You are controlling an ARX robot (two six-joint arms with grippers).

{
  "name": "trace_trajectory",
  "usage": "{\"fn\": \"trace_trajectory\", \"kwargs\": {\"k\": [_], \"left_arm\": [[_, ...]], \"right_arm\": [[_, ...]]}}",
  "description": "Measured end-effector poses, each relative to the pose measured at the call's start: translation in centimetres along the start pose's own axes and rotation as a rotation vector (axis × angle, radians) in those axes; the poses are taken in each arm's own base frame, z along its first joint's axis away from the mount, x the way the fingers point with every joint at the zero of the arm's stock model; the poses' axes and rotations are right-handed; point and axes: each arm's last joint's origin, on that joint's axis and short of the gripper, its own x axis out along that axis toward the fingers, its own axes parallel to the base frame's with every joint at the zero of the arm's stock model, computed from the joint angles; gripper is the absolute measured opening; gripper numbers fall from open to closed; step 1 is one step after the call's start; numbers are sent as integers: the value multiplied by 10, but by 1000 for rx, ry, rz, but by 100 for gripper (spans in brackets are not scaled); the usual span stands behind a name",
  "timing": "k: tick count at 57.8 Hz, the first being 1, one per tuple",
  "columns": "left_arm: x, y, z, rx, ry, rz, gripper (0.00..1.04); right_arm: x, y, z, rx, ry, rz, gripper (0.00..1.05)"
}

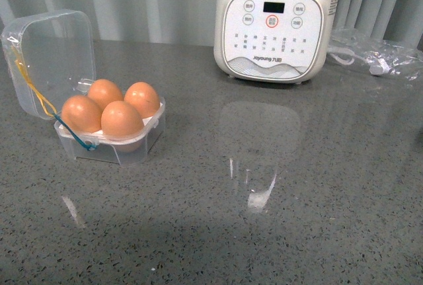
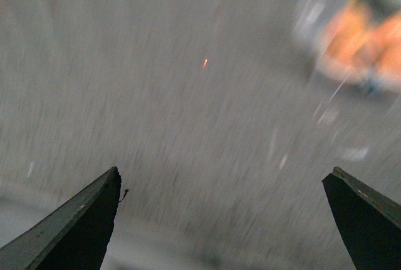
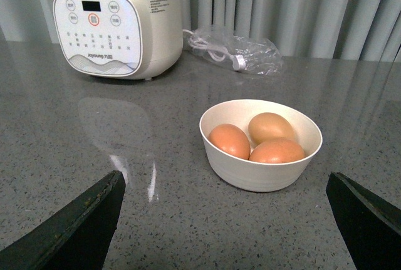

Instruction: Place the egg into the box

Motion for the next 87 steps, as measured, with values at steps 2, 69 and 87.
{"fn": "trace_trajectory", "kwargs": {"k": [2,69,87], "left_arm": [[2,0,-2,27,110,48,98],[164,48,136,53,9,-161,98],[189,34,142,67,15,-223,98]], "right_arm": [[0,0,0,0,0,0,98],[0,0,0,0,0,0,98],[0,0,0,0,0,0,98]]}}
